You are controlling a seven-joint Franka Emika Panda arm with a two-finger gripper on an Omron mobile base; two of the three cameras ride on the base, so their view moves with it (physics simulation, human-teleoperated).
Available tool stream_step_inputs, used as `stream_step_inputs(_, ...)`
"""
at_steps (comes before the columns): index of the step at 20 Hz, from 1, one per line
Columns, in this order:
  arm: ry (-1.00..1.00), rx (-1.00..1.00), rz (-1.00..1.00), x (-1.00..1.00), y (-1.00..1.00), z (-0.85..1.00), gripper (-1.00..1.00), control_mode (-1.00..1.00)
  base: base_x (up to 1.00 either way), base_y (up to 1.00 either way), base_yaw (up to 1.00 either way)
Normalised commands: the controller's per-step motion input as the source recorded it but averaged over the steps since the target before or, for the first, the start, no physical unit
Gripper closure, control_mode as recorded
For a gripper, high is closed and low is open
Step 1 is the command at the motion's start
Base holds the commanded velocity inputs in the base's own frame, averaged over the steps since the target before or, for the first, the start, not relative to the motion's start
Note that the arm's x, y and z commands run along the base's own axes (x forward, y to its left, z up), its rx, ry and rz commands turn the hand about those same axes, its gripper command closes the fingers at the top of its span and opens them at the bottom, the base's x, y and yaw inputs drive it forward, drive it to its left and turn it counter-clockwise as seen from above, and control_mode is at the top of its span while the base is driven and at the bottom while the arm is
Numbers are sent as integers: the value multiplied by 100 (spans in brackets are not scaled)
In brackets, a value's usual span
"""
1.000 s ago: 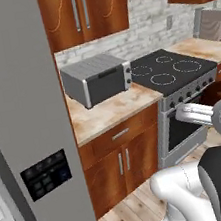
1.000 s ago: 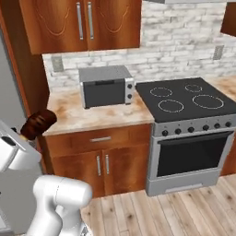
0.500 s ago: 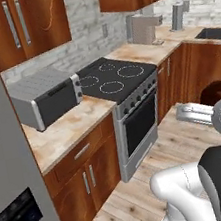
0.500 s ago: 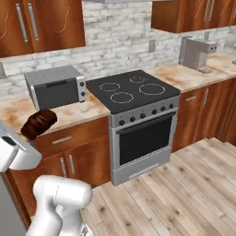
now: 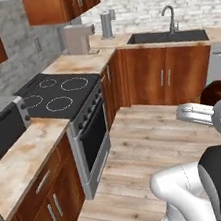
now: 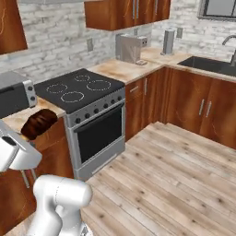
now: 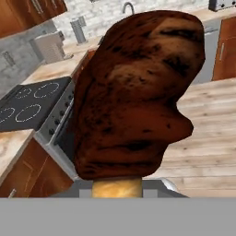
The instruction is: Retrieve the steak from the fridge and place it on the cutting board.
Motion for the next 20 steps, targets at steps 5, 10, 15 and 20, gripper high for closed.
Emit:
stream_step_inputs(5, 0, 0, 0, 0, 0, 0, 100, 100, 10, -19, -56)
stream_step_inputs(10, 0, 0, 0, 0, 0, 0, 100, 100, 8, -19, -55)
stream_step_inputs(15, 0, 0, 0, 0, 0, 0, 100, 100, 0, -10, -49)
stream_step_inputs(20, 0, 0, 0, 0, 0, 0, 100, 100, 0, -3, -53)
